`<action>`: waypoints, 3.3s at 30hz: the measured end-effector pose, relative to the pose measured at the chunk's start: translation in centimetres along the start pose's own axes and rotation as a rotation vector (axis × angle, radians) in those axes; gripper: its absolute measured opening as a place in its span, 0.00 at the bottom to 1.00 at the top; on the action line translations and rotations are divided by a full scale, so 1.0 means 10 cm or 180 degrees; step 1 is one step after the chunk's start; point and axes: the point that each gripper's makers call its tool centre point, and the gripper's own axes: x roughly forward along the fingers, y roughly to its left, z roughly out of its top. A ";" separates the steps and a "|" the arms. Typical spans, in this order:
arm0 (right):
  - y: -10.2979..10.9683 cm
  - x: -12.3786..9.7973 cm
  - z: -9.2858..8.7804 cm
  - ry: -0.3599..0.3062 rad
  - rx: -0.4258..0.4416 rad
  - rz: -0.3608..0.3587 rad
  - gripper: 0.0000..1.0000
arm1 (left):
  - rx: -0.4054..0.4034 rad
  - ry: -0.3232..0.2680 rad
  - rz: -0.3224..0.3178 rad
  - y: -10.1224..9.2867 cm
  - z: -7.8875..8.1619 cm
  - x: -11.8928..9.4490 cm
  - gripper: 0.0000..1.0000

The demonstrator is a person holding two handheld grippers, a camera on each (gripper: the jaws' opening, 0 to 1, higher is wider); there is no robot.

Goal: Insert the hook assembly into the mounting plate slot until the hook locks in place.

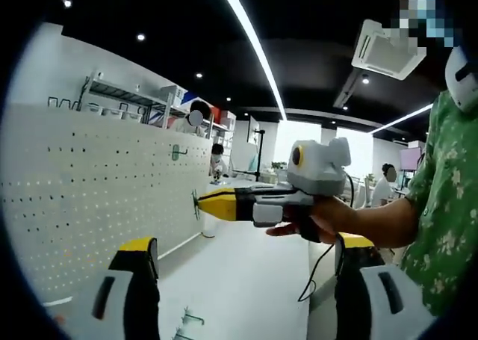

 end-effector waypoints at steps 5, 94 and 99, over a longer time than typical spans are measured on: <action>-0.19 0.04 0.12 -0.0089 0.0019 -0.0156 0.01 | 0.0018 0.0016 -0.0008 -0.01 -0.01 0.00 1.00; -1.83 1.08 0.56 -0.0367 0.0028 -0.1056 0.01 | 0.0042 0.0229 0.0130 0.40 -0.25 0.09 0.98; -1.84 1.10 0.54 -0.0352 0.0020 -0.1050 0.01 | 0.0042 0.0235 0.0127 0.40 -0.26 0.09 0.98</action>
